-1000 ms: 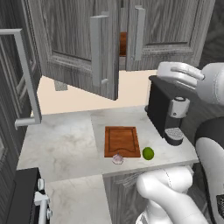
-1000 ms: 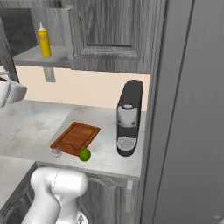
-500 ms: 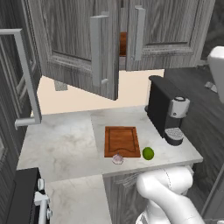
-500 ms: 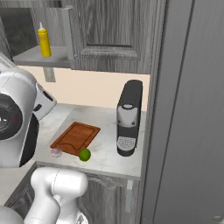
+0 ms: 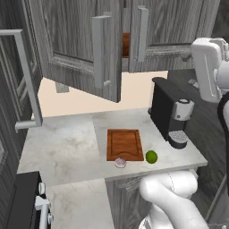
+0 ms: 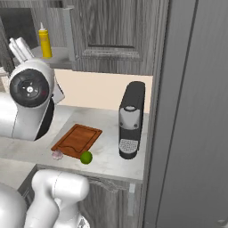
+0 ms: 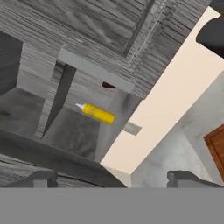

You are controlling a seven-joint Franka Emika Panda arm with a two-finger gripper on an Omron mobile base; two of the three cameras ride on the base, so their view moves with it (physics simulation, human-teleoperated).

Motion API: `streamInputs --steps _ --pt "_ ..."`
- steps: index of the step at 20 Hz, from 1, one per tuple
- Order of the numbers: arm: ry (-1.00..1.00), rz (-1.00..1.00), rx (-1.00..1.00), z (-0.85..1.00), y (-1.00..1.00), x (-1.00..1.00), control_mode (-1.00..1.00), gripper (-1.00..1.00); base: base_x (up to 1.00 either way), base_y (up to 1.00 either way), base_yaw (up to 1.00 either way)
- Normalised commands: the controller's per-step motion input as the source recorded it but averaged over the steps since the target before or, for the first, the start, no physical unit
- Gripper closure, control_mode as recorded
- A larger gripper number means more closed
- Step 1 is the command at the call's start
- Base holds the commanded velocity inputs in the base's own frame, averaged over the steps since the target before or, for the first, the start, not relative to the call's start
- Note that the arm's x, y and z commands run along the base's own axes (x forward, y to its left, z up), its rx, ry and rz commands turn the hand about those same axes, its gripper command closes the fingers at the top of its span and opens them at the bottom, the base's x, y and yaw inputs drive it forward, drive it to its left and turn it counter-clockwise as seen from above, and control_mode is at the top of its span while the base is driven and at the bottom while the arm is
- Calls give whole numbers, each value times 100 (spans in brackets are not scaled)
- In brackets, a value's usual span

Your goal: Open the cabinet. Place the bowl and condiment on the counter. Then place the lime and garlic on the cutting board.

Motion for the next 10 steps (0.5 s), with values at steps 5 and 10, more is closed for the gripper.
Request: streamInputs --steps 5,10 --pt "23 2 9 -9 14 78 -100 -100 0 0 0" --pt "11 4 2 -26 44 65 -100 -100 0 0 0"
